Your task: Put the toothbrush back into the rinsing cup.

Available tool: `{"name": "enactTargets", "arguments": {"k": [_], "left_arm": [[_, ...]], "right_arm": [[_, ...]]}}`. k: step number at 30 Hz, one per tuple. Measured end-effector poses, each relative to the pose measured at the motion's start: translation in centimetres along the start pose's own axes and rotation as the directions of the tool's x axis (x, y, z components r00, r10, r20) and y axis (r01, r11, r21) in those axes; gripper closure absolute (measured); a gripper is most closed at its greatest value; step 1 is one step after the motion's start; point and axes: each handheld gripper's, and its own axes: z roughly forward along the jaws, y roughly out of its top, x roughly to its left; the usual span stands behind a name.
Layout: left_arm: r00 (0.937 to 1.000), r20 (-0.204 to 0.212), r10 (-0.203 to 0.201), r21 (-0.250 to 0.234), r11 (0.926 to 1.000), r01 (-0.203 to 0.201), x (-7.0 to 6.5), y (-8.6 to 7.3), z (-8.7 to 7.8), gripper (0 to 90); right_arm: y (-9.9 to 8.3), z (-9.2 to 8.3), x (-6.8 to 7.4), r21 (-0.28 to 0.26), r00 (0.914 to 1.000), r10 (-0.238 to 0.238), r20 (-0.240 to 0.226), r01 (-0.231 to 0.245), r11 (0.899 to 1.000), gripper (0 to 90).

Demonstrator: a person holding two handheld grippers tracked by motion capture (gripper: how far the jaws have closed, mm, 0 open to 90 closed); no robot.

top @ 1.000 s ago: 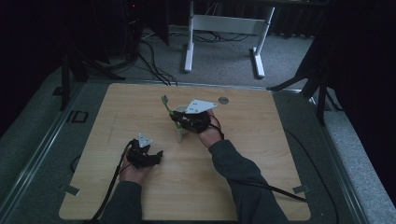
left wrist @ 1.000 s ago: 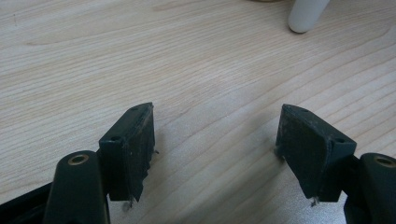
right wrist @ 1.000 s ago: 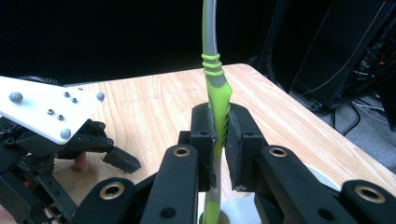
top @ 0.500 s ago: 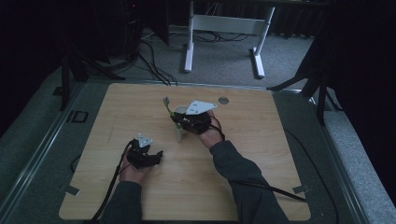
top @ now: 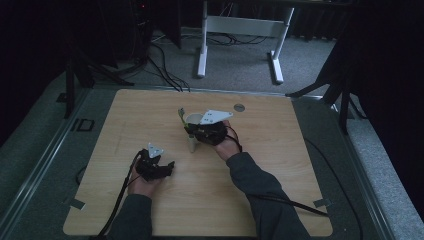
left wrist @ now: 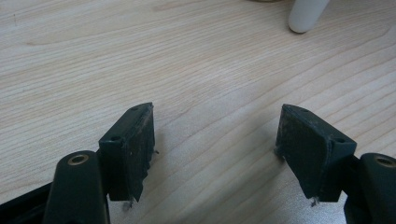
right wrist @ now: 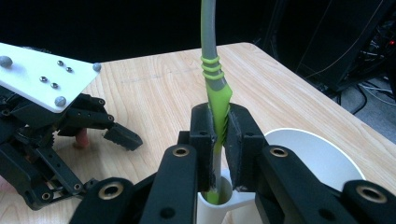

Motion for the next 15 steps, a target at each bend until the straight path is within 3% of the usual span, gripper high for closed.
{"name": "enactTargets", "arguments": {"k": [6,11,15], "left_arm": [[1.0,0.0,-0.002,-0.001,1.0,0.002,0.0,0.0,0.0,29.1],[1.0,0.001,0.001,0.002,1.0,-0.001,0.0,0.0,0.0,29.0],[1.0,0.001,0.001,0.001,1.0,-0.001,0.0,0.0,0.0,29.0]], "right_arm": [[-0.2,0.1,0.0,0.013,0.9999,0.0,-0.012,0.0,1.0,80.2],[-0.9,0.4,0.0,0.058,0.9988,0.012,-0.047,-0.009,0.998,60.3],[-1.4,0.4,0.0,0.07,0.9992,0.023,-0.034,-0.021,0.997,49.8]]}}
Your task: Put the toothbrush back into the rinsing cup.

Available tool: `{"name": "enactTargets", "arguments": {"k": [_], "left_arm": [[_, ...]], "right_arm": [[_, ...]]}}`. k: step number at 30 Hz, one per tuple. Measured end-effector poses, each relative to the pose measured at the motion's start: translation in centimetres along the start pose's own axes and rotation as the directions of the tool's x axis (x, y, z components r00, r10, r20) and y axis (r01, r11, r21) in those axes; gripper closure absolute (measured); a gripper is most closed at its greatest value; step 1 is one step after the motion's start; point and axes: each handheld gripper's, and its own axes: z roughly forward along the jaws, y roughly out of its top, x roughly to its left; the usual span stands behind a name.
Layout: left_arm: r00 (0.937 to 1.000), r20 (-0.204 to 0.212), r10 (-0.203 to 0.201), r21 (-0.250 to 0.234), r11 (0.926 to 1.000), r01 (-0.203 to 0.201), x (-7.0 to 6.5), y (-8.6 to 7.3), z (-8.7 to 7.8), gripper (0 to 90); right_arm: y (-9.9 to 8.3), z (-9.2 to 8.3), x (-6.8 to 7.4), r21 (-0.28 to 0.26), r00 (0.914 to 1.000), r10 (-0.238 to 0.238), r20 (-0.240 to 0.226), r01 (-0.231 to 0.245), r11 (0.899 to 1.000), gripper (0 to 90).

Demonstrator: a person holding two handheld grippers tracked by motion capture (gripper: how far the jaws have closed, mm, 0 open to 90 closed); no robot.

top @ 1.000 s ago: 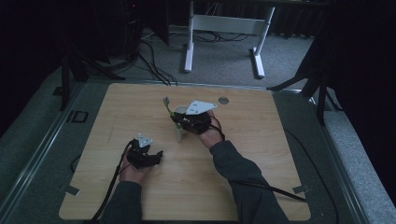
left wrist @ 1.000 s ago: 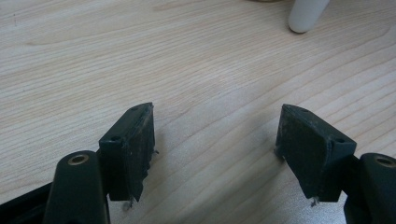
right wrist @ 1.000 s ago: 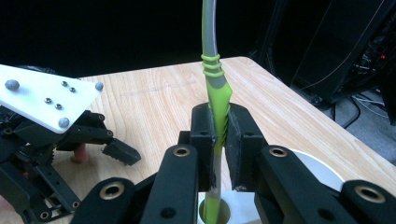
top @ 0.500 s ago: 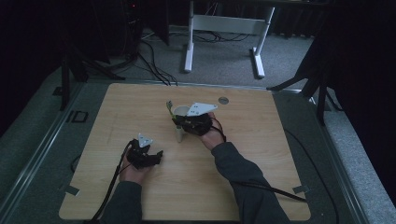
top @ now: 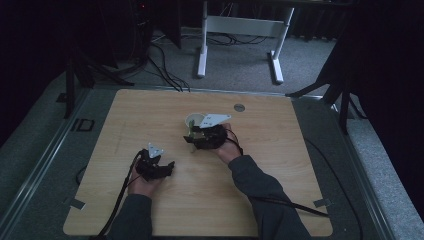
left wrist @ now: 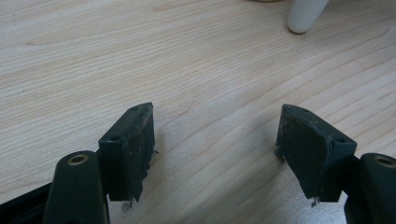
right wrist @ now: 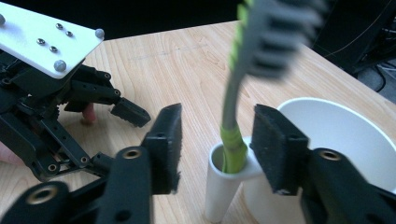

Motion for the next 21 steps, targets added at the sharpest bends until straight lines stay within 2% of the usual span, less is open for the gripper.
{"name": "enactTargets", "arguments": {"k": [14,21], "left_arm": [[1.0,0.001,0.001,0.001,1.0,-0.001,0.0,0.0,0.0,28.7],[1.0,0.002,0.002,0.001,1.0,-0.002,0.0,0.0,0.0,28.4]], "right_arm": [[-0.4,-1.2,-0.7,-0.016,0.9986,0.031,0.042,-0.03,0.999,43.9],[-0.2,-1.9,-0.9,0.004,0.9983,0.028,0.05,-0.028,1.0,41.1]]}}
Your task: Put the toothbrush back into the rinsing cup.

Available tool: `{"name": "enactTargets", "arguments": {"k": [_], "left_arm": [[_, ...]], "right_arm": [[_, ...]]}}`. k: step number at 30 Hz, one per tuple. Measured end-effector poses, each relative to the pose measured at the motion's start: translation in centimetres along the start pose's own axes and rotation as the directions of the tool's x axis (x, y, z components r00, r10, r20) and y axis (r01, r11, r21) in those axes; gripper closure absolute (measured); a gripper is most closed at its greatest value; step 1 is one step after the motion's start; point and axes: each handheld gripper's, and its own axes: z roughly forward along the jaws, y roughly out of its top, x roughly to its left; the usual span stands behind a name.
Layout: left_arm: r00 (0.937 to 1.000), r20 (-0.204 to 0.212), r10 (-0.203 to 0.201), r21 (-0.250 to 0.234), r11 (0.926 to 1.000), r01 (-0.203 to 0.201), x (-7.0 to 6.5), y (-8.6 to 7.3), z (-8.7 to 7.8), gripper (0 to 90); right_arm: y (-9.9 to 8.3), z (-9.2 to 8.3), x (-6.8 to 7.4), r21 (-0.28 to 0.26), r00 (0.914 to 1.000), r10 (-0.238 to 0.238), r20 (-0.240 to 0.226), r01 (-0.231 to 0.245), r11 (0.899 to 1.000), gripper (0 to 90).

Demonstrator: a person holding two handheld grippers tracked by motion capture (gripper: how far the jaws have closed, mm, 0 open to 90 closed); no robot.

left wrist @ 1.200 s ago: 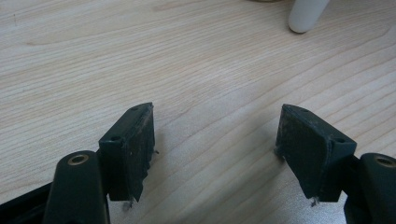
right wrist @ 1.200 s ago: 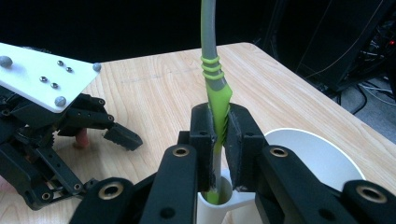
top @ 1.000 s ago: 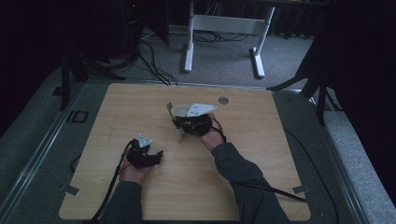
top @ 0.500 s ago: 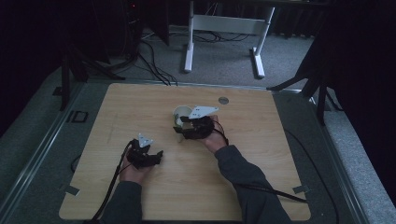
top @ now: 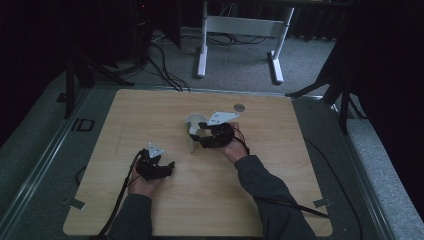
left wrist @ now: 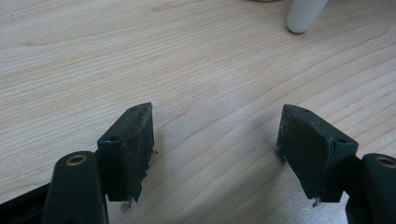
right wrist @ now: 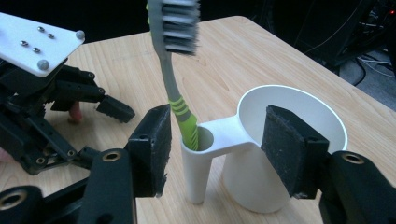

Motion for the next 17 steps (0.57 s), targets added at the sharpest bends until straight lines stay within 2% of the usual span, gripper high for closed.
{"name": "enactTargets", "arguments": {"k": [6,17], "left_arm": [[1.0,0.0,0.0,-0.001,1.0,0.0,0.0,0.0,0.0,28.1],[1.0,0.0,-0.002,-0.002,1.0,0.002,0.0,0.0,0.1,27.8]], "right_arm": [[-0.2,-0.5,0.0,0.026,0.9999,-0.014,0.007,0.014,1.0,40.1],[-0.7,-2.7,-0.6,0.039,0.9996,0.015,0.025,-0.016,0.999,38.6]]}}
